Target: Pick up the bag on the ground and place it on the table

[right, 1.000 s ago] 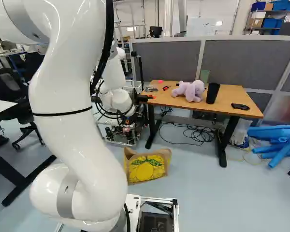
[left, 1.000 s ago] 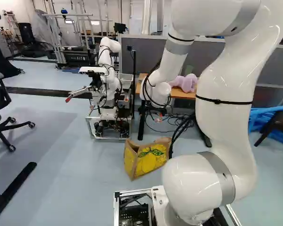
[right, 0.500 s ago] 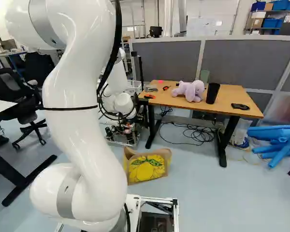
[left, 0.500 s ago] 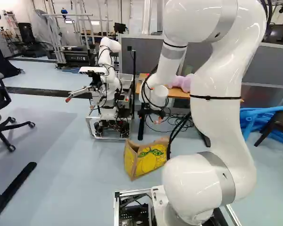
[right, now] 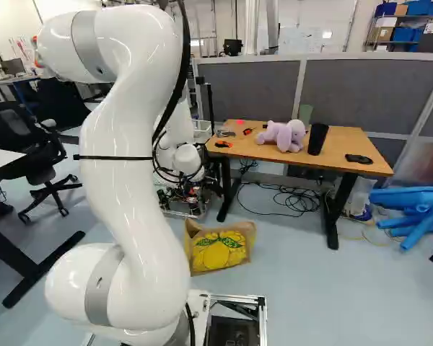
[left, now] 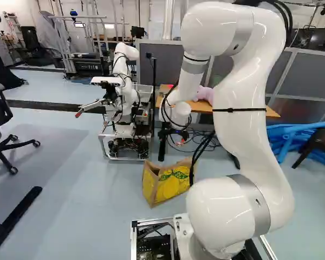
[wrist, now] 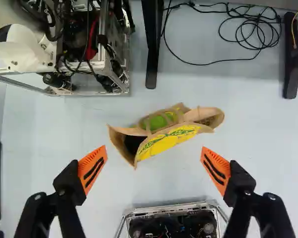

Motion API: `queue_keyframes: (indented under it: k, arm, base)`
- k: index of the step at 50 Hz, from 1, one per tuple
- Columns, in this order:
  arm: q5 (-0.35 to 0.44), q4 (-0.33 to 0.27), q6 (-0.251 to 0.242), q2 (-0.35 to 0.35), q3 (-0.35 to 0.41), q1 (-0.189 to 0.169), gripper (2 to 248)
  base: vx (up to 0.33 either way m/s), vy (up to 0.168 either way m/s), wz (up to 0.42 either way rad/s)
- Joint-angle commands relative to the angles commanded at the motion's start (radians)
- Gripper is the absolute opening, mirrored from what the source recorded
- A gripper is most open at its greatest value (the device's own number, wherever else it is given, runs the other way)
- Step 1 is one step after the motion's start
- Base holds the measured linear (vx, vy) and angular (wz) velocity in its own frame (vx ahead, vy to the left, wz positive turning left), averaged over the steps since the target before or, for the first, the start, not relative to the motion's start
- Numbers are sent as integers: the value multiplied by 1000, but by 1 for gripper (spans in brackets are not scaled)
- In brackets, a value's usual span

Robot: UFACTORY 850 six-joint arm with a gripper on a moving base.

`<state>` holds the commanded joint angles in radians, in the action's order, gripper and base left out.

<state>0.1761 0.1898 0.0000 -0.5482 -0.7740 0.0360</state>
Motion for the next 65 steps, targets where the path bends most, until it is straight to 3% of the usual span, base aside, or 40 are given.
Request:
queue_keyframes:
  k: [46,65]
  arm:
    - [0,0,2,-205,-141,-4,247]
    - [0,0,169,-278,-185,-4,247]
  base:
    - [0,0,0]
    - [0,0,0]
